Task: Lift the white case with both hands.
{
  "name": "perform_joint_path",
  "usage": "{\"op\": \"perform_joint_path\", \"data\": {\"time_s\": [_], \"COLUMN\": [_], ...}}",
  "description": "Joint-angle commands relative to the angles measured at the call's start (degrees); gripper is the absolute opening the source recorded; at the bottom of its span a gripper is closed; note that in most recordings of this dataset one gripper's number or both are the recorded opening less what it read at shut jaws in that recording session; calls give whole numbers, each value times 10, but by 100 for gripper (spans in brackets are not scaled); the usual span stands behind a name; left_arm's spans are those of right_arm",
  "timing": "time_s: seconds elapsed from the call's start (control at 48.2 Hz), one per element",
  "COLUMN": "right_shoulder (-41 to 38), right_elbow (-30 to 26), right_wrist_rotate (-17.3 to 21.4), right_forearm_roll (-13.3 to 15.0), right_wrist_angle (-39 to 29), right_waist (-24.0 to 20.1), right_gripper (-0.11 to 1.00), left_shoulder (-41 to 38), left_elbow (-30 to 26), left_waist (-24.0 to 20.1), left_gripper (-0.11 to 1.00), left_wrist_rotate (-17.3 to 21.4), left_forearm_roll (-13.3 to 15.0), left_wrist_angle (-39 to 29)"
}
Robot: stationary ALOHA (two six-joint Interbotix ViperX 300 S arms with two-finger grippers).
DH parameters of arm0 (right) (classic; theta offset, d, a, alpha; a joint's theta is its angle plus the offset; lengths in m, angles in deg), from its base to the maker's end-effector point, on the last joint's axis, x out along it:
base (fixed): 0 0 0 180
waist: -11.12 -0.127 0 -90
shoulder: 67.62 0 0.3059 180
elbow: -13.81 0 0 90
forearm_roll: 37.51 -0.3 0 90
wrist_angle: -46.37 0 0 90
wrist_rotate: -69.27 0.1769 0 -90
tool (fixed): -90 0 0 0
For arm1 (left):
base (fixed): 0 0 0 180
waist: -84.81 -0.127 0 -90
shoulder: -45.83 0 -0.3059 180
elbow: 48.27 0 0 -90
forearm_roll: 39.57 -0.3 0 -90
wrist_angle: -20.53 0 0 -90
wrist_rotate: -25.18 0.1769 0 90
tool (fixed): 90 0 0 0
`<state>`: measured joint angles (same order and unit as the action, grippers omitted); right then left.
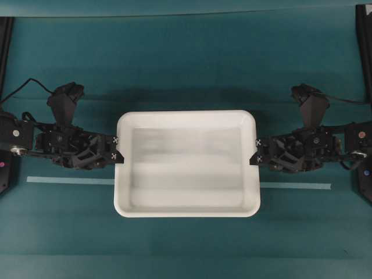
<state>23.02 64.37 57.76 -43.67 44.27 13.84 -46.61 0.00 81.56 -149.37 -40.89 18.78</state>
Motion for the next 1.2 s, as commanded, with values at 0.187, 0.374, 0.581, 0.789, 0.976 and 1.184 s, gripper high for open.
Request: {"op": "perform_joint_path", "data": {"time_s": [0.187, 0.374, 0.581, 0.789, 0.976, 1.184], "right_shoulder": [-20, -21, -17, 25, 102, 197], "right_elbow": [2, -6, -8, -5, 0, -6], "right_wrist_rotate": [6, 7, 6, 7, 6, -10], "right_forearm_roll": [-5, -7, -7, -7, -6, 15], "right_wrist_angle": [-20, -22, -24, -26, -61, -93], "right_waist": [0, 0, -1, 0, 5, 8], "right_gripper": [12, 45, 85, 89, 89, 89], "left_shoulder": [-20, -21, -19, 11, 91, 210], "left_elbow": [4, 3, 4, 11, 17, 1], "left_waist": [-6, -7, -7, -4, -5, -11], "left_gripper": [7, 36, 88, 89, 89, 89], "left_wrist_rotate": [18, 18, 18, 30, 62, 122], "left_forearm_roll": [-3, -3, -3, -3, -3, -4], "left_wrist_angle": [-6, -9, -10, -11, -19, -57]}}
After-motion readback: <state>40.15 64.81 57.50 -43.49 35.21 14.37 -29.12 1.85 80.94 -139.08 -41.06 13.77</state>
